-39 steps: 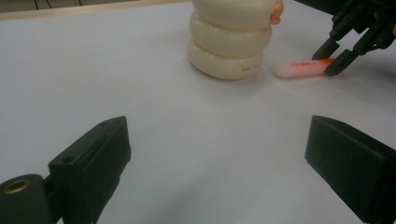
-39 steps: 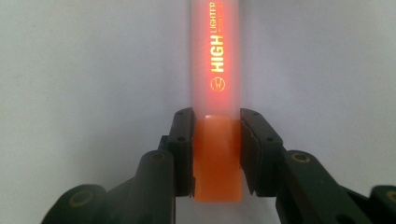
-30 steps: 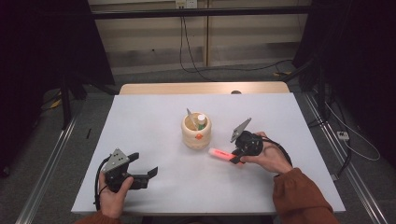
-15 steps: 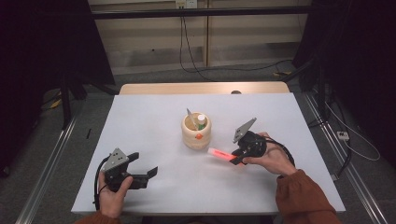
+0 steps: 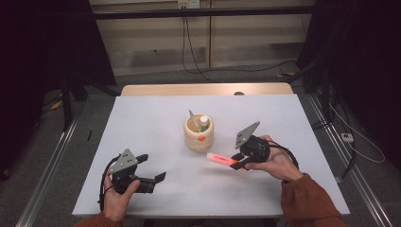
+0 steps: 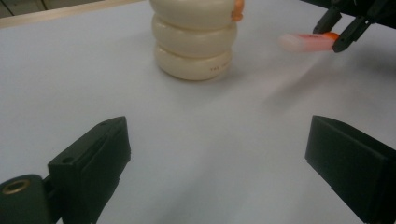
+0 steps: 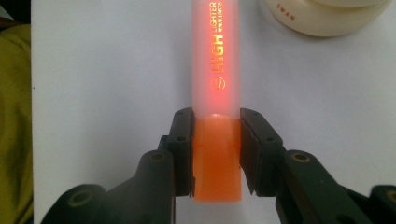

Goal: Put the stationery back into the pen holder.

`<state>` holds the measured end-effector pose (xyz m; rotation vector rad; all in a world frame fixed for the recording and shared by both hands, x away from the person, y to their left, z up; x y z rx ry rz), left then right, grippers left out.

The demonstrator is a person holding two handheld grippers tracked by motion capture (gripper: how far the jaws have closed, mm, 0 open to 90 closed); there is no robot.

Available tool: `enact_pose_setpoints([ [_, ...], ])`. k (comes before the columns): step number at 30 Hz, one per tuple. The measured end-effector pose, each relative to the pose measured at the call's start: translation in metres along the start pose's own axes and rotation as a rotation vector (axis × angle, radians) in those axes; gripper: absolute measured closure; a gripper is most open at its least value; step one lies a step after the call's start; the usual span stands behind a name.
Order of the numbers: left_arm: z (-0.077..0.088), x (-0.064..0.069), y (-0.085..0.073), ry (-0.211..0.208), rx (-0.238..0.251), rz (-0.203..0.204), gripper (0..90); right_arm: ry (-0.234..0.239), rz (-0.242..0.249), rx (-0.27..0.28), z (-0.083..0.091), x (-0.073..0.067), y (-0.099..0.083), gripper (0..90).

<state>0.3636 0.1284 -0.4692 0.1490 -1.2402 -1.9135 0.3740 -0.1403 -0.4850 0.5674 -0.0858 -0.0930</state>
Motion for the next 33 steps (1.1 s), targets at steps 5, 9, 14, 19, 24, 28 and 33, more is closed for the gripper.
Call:
enact_pose_setpoints([
  [5,-0.005,0.009,-0.001,-0.031,-0.035,-0.034,6.6,0.015,0.029,-0.002,-0.003,-0.006,0.006,67.5],
  [9,-0.011,0.016,0.0,-0.054,-0.075,-0.058,7.1,0.023,0.054,-0.002,-0.004,-0.011,0.014,67.5],
  [14,-0.02,0.027,0.005,-0.113,-0.125,-0.088,7.5,0.032,0.087,-0.003,-0.005,-0.016,0.022,67.5],
  [19,-0.025,0.037,0.009,-0.142,-0.185,-0.117,7.9,0.047,0.111,-0.008,-0.009,-0.019,0.028,67.5],
  [24,-0.032,0.048,0.008,-0.18,-0.252,-0.17,6.2,0.061,0.141,-0.006,-0.011,-0.022,0.038,67.5],
  [28,-0.038,0.054,0.004,-0.193,-0.313,-0.228,7.2,0.077,0.167,-0.018,-0.014,-0.026,0.042,67.5],
  [33,-0.041,0.055,0.004,-0.196,-0.351,-0.27,7.7,0.086,0.18,-0.025,-0.017,-0.028,0.047,67.5],
])
Point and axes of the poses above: each handheld gripper's, and its own axes: z roughly backward along the jaws, y roughly out of its top, x roughly to its right, the point moved 10 cm from there along -z, roughly forward along the jaws, and after that the axes turned 15 degrees about z, right-handed, at the moved point
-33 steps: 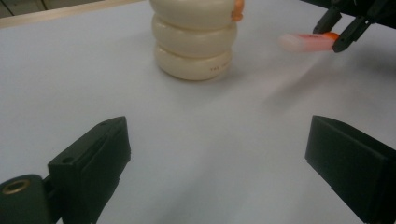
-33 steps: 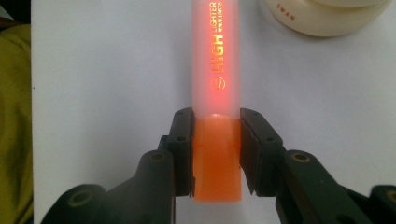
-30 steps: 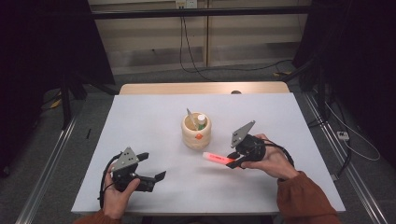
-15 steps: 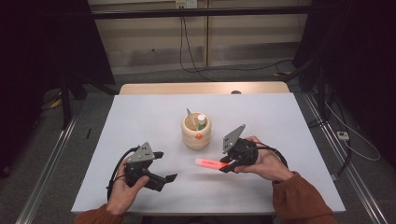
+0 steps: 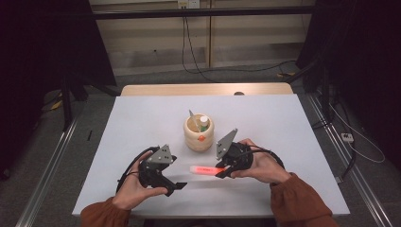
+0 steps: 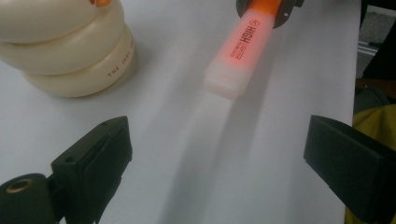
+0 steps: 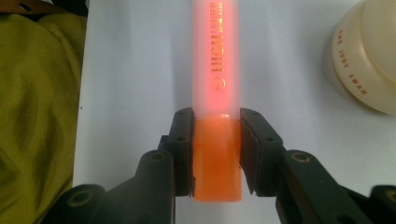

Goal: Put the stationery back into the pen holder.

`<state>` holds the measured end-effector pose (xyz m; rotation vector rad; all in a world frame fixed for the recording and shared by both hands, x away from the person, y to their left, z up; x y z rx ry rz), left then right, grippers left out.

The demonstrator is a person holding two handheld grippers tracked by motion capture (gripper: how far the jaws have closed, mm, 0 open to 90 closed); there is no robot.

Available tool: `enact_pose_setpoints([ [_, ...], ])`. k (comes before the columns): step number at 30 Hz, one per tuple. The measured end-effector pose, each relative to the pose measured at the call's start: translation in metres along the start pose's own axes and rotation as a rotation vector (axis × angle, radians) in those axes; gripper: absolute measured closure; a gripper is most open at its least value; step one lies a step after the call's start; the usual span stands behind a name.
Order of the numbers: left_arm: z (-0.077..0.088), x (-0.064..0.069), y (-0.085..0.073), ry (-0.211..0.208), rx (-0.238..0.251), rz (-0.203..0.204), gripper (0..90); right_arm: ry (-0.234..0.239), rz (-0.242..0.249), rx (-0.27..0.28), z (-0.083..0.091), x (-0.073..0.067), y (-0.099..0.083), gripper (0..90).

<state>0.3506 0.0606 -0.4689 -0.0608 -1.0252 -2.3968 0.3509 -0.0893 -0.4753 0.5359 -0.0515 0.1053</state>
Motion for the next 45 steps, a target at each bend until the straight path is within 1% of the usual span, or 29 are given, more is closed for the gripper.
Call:
enact_pose_setpoints([
  [3,-0.002,0.001,0.003,-0.027,-0.021,-0.032,11.5,0.0,0.015,-0.008,-0.002,0.0,0.003,67.5],
  [5,-0.004,0.001,0.004,-0.047,-0.035,-0.043,11.8,0.001,0.034,-0.013,-0.005,-0.001,0.006,67.5],
  [9,-0.009,0.002,0.004,-0.075,-0.066,-0.051,13.3,0.001,0.058,-0.021,-0.009,-0.001,0.01,67.5],
  [10,-0.01,0.003,0.004,-0.074,-0.074,-0.054,15.1,0.004,0.052,-0.026,-0.009,-0.002,0.011,67.5],
  [11,-0.012,0.003,0.004,-0.081,-0.088,-0.06,15.7,0.002,0.061,-0.023,-0.01,0.0,0.012,67.5],
  [13,-0.013,0.002,0.007,-0.071,-0.098,-0.077,15.9,0.003,0.056,-0.026,-0.01,0.0,0.013,67.5],
  [14,-0.014,0.001,0.009,-0.062,-0.098,-0.087,17.5,0.003,0.063,-0.025,-0.011,0.0,0.014,67.5],
  [16,-0.015,0.001,0.013,-0.064,-0.113,-0.105,20.0,0.006,0.064,-0.027,-0.012,0.0,0.015,67.5],
  [17,-0.016,0.001,0.014,-0.077,-0.128,-0.107,21.1,0.005,0.072,-0.028,-0.013,0.001,0.016,67.5],
  [18,-0.017,0.0,0.015,-0.08,-0.137,-0.109,22.0,0.005,0.078,-0.027,-0.014,0.001,0.017,67.5],
  [19,-0.019,0.0,0.015,-0.091,-0.156,-0.111,23.3,0.005,0.074,-0.031,-0.014,0.001,0.017,67.5],
  [20,-0.021,-0.001,0.016,-0.077,-0.163,-0.104,24.1,0.006,0.078,-0.03,-0.014,0.001,0.018,67.5],
  [21,-0.022,0.0,0.016,-0.098,-0.171,-0.112,24.7,0.007,0.077,-0.029,-0.015,0.001,0.018,67.5],
  [24,-0.026,0.002,0.016,-0.092,-0.197,-0.134,30.7,0.006,0.076,-0.035,-0.015,0.002,0.019,67.5],
  [25,-0.027,0.003,0.017,-0.103,-0.194,-0.134,31.6,0.008,0.074,-0.034,-0.015,0.002,0.02,67.5],
  [29,-0.032,0.004,0.02,-0.095,-0.193,-0.134,38.0,0.009,0.084,-0.026,-0.017,0.004,0.021,67.5],
  [30,-0.032,0.003,0.02,-0.094,-0.208,-0.141,38.2,0.011,0.081,-0.028,-0.017,0.004,0.021,67.5],
  [31,-0.034,0.004,0.02,-0.098,-0.2,-0.143,39.9,0.01,0.082,-0.027,-0.018,0.004,0.021,67.5],
  [32,-0.035,0.005,0.02,-0.103,-0.203,-0.146,42.2,0.011,0.081,-0.026,-0.018,0.005,0.021,67.5],
  [34,-0.036,0.007,0.021,-0.115,-0.2,-0.152,43.3,0.011,0.078,-0.024,-0.018,0.005,0.021,67.5],
  [35,-0.037,0.007,0.021,-0.113,-0.196,-0.159,45.7,0.013,0.074,-0.023,-0.018,0.005,0.021,67.5],
  [36,-0.037,0.007,0.02,-0.108,-0.217,-0.17,47.3,0.013,0.068,-0.023,-0.017,0.005,0.021,67.5],
  [37,-0.039,0.009,0.021,-0.118,-0.204,-0.171,48.1,0.014,0.069,-0.022,-0.018,0.005,0.021,67.5],
  [38,-0.04,0.009,0.021,-0.111,-0.206,-0.177,49.1,0.014,0.074,-0.019,-0.018,0.006,0.021,67.5],
  [39,-0.04,0.011,0.021,-0.119,-0.213,-0.188,50.3,0.013,0.074,-0.02,-0.018,0.006,0.021,67.5],
  [40,-0.041,0.012,0.022,-0.123,-0.202,-0.186,53.0,0.008,0.071,-0.021,-0.018,0.006,0.021,67.5],
  [42,-0.043,0.013,0.022,-0.121,-0.194,-0.194,55.4,0.012,0.073,-0.01,-0.019,0.007,0.022,67.5],
  [44,-0.042,0.013,0.021,-0.118,-0.208,-0.204,57.6,0.008,0.074,-0.014,-0.019,0.007,0.022,67.5],
  [45,-0.044,0.014,0.021,-0.114,-0.194,-0.203,59.7,0.009,0.076,-0.014,-0.019,0.007,0.022,67.5],
])
Point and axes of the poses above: each handheld gripper's, and its own axes: z roughly backward along the jaws, y roughly out of its top, x roughly to its right, the point moved 10 cm from there along -z, roughly forward along the jaws, and after that the axes turned 15 degrees about z, right-handed, at the moved point
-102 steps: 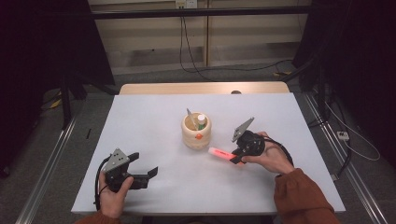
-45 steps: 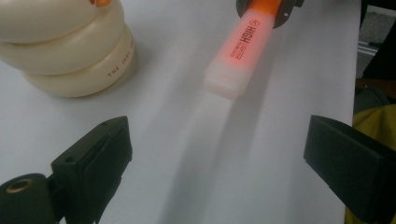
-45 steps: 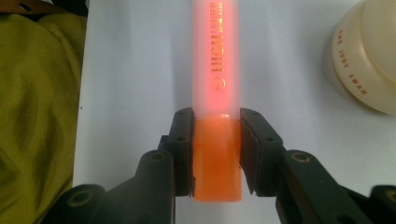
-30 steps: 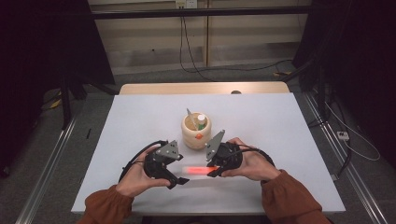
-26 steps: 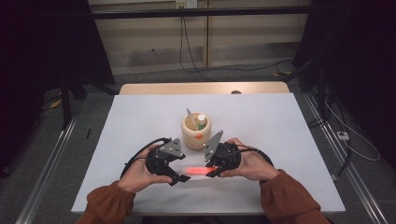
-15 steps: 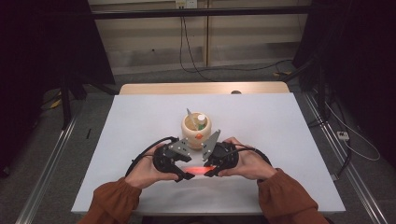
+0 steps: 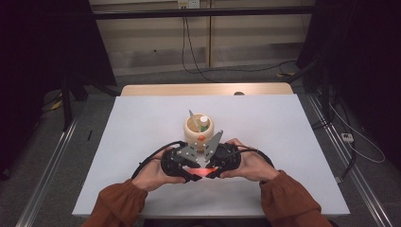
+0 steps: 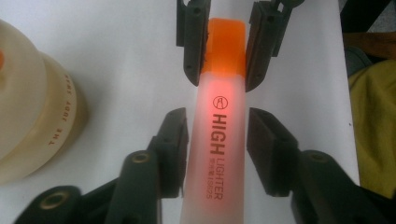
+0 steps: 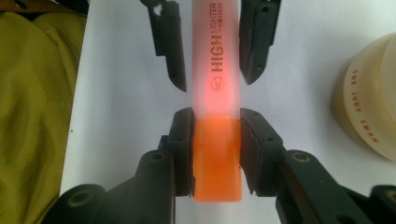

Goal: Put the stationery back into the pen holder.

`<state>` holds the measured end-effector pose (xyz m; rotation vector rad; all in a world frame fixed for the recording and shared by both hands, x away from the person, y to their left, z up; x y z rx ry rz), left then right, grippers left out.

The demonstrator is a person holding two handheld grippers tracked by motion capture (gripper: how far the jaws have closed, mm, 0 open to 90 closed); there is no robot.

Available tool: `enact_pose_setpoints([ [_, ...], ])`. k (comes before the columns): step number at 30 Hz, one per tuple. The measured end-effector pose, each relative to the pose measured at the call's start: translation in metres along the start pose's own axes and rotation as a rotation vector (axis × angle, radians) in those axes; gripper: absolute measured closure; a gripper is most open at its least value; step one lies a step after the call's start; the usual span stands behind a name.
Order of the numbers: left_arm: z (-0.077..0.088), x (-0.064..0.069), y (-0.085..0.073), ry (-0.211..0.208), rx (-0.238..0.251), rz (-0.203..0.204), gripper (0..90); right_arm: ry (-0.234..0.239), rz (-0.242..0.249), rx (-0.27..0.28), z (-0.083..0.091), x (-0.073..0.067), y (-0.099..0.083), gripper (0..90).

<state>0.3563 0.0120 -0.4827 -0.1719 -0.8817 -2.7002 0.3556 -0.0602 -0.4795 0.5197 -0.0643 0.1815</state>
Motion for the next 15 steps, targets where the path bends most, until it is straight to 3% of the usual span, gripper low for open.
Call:
enact_pose_setpoints([
  [4,-0.0012,0.0022,-0.0004,-0.029,-0.002,-0.003,63.4,0.004,0.004,-0.003,-0.0007,-0.0008,0.0005,67.5],
  [7,-0.002,0.0002,-0.0006,-0.01,0.006,0.001,63.4,0.005,0.002,-0.005,-0.0011,-0.001,0.0001,67.5],
  [15,-0.0044,0.0006,-0.001,-0.035,0.009,0.007,63.7,0.017,0.001,0.003,-0.0023,-0.0017,0.0008,67.5],
])
Point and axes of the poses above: each handheld gripper's, and its own axes: z roughly backward along the jaws, y roughly out of its top, x roughly to its right, the point moved 10 cm from there along -z, roughly forward along the jaws, and after that the axes turned 15 degrees about z, right-handed, at the moved point
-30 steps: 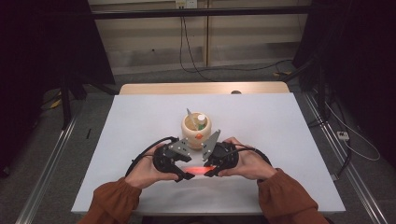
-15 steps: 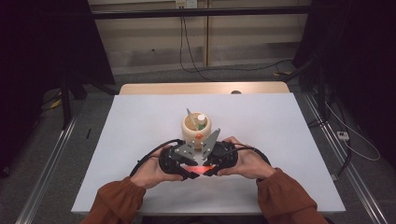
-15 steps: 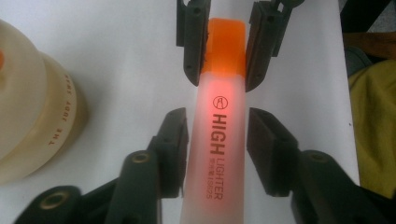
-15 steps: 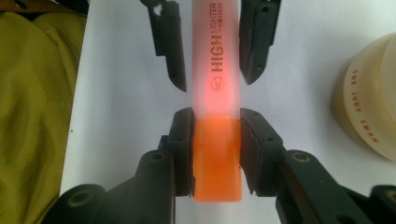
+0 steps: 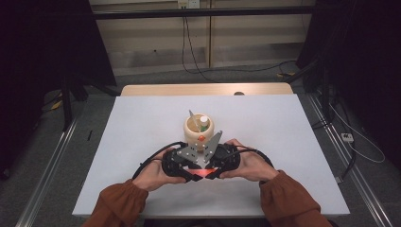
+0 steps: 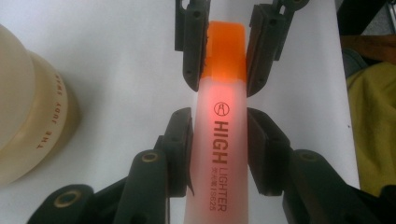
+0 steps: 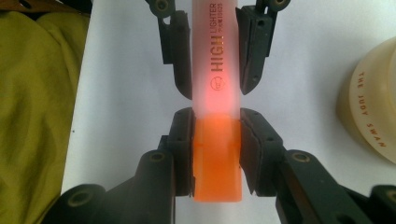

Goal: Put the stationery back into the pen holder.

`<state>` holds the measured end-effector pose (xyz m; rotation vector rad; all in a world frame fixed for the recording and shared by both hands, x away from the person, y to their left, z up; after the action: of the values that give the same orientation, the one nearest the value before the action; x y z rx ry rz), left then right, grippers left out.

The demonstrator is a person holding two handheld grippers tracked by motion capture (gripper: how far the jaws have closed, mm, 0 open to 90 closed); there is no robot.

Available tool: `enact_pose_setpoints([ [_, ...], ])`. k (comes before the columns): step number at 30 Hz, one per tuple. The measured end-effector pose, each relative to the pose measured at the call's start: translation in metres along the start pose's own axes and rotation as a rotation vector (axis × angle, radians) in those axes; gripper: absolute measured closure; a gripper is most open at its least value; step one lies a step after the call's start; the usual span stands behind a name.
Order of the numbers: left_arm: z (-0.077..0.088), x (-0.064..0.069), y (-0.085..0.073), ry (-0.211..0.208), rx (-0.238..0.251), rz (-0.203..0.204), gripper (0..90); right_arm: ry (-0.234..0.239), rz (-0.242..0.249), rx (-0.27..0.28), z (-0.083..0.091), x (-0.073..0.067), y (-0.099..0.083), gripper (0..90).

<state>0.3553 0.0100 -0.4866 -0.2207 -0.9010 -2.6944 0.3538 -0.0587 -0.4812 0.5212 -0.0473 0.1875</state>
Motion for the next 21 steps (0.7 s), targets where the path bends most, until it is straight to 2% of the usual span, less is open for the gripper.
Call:
enact_pose_setpoints([
  [1,0.002,-0.001,-0.002,0.014,-0.025,-0.004,63.7,-0.001,0.002,0.001,0.0,0.0,0.0,67.5],
  [4,0.0,0.001,-0.001,-0.004,-0.013,-0.002,65.0,0.003,-0.004,-0.002,-0.001,-0.001,0.0,67.5],
  [6,0.0,0.0,-0.002,0.003,-0.02,-0.004,65.4,0.005,0.003,0.0,-0.002,-0.001,0.0,67.4],
  [7,0.0,0.001,-0.001,-0.011,-0.006,0.001,65.7,0.006,0.001,0.001,-0.001,-0.001,0.0,67.3],
  [12,0.002,-0.001,-0.001,0.012,0.014,0.005,66.6,-0.012,0.009,0.017,0.002,0.003,0.0,65.7],
  [14,0.002,0.001,0.0,-0.011,0.03,0.016,66.7,-0.011,-0.005,0.024,0.002,0.003,0.0,64.5],
  [15,0.002,0.0,0.001,-0.012,0.038,0.021,66.7,-0.01,-0.013,0.026,0.003,0.003,-0.001,62.9],
  [16,0.002,0.0,0.002,-0.008,0.05,0.037,66.7,-0.01,-0.018,0.031,0.003,0.004,-0.001,57.1],
  [17,0.002,-0.001,0.001,-0.014,0.044,0.035,66.7,-0.022,-0.032,0.032,0.004,0.006,-0.002,51.3],
  [18,0.003,-0.002,0.001,-0.003,0.052,0.047,66.7,-0.031,-0.04,0.046,0.006,0.008,-0.002,48.8],
  [19,0.003,-0.001,0.001,-0.024,0.054,0.058,66.7,-0.027,-0.051,0.064,0.007,0.008,-0.002,47.0],
  [21,0.004,-0.004,0.001,-0.01,0.069,0.066,66.7,-0.055,-0.083,0.077,0.01,0.011,-0.004,37.2],
])
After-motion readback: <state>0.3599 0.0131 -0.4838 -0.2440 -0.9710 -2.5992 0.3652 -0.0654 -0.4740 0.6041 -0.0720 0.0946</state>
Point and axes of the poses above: each handheld gripper's, and its own axes: z roughly backward along the jaws, y roughly out of its top, x roughly to its right, the point moved 10 cm from there along -z, roughly forward along the jaws, and after that the axes turned 15 degrees about z, right-handed, at the moved point
